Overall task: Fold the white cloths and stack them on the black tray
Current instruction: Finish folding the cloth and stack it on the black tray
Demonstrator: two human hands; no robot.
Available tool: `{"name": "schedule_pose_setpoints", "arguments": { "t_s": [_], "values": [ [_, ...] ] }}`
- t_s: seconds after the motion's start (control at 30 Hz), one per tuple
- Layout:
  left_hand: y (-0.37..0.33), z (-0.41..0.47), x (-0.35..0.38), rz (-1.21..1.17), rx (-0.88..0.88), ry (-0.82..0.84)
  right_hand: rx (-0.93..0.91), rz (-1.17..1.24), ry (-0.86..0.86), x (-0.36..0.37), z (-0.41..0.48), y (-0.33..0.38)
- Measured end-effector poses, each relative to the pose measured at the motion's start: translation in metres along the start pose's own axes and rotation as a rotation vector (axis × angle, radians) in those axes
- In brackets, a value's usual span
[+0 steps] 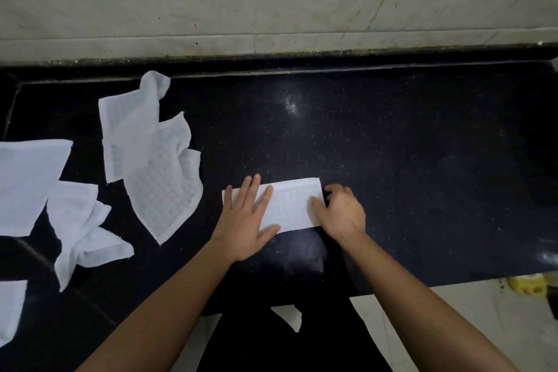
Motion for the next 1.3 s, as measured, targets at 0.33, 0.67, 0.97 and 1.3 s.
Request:
{"name": "schedule_pose_setpoints", "arguments": {
  "t_s": [0.33, 0.67, 0.97, 1.3],
  "values": [
    [0.001, 0.008, 0.004, 0.028, 0.002, 0.059, 0.248, 0.693, 0.08, 0.005, 0.009, -0.008],
    [0.034, -0.015, -0.026, -0.737, -0.47, -0.319, 0.11, 1.136, 0.105, -0.007, -0.009, 0.038],
    [0.084, -0.04, -0.001, -1.832, -0.938, 0.146, -0.144, 0.602, 0.212, 0.068, -0.003, 0.117],
    [0.1, -0.042, 0.0, -1.567, -0.764, 0.12, -0.192, 0.503, 0.14, 0.067, -0.015, 0.131]
  ]
}}
Point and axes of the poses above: each hand's wrist, its own z-axis towards the middle knuckle, its own x-axis out of the palm, y = z × x, the point moved 5 cm from there along z, towards the middle knuckle, and after that the axes turned 14 degrees about -x, right-handed, at the moved point
